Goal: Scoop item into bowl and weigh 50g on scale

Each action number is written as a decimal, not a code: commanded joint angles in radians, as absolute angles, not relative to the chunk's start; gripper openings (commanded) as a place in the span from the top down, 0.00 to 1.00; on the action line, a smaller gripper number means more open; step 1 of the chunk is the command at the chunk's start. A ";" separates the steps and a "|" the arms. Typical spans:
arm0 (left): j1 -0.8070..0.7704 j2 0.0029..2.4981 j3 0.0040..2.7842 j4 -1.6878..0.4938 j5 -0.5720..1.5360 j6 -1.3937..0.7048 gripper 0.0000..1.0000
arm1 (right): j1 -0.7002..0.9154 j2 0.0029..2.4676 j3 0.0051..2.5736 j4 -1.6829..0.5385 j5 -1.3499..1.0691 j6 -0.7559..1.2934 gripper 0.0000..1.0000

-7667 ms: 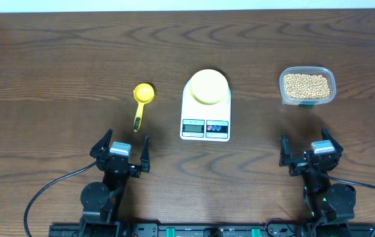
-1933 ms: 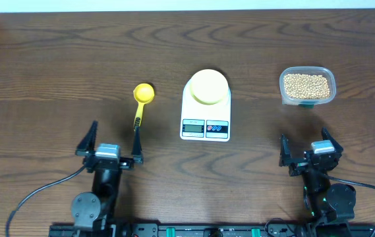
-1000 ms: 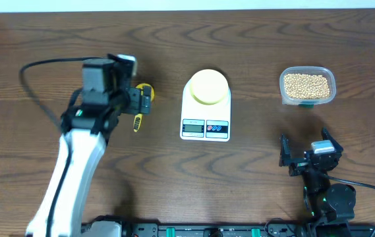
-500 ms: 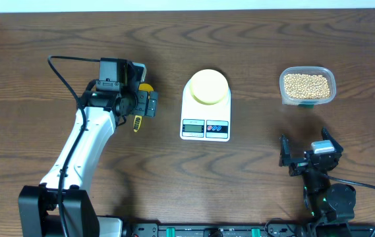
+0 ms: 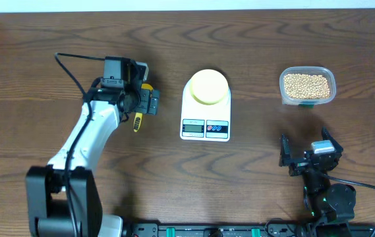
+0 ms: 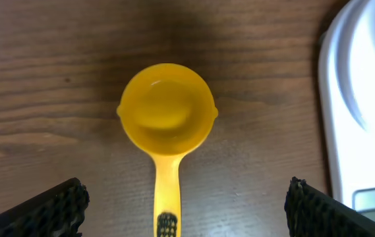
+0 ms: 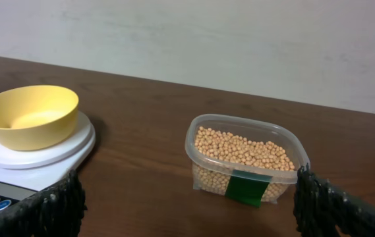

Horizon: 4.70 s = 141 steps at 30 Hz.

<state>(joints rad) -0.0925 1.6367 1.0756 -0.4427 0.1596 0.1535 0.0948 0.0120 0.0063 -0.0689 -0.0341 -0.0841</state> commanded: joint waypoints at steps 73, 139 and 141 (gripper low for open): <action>-0.089 1.876 1.050 -0.339 0.189 -0.069 0.59 | 0.099 0.007 0.006 -0.072 -0.044 -0.084 0.01; -0.089 1.876 1.050 -0.267 0.085 -0.069 0.79 | 0.099 0.007 0.006 -0.072 -0.044 -0.084 0.01; -0.089 1.876 1.050 -0.267 0.085 -0.070 0.79 | 0.099 0.007 0.006 -0.070 -0.038 -0.088 0.01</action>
<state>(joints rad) -0.0925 1.8591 1.0645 -0.2680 0.0982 -0.0601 0.0948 0.0120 0.0063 -0.0685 -0.0341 -0.0841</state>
